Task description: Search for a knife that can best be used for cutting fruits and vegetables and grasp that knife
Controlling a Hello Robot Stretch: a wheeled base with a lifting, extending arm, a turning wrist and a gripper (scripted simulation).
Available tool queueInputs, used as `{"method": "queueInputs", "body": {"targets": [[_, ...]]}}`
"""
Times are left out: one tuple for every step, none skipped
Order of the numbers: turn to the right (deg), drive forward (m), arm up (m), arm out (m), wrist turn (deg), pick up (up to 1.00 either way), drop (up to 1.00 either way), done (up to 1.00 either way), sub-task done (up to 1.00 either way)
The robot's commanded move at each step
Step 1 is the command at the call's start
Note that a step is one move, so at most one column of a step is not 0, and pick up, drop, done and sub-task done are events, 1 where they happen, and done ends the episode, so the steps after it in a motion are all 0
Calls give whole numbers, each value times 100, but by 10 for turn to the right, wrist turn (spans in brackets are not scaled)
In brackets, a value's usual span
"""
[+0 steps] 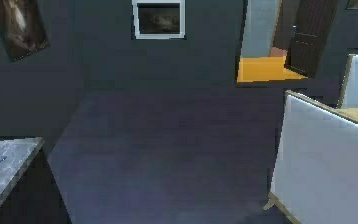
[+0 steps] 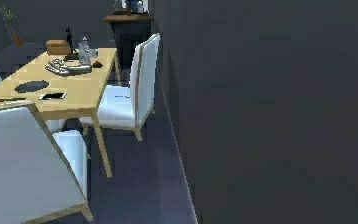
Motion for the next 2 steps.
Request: {"method": "queueInputs", "body": {"targets": [[0, 30, 0, 0, 0, 0, 0, 0, 0], [-450, 0, 0, 0, 0, 0, 0, 0, 0]]}}
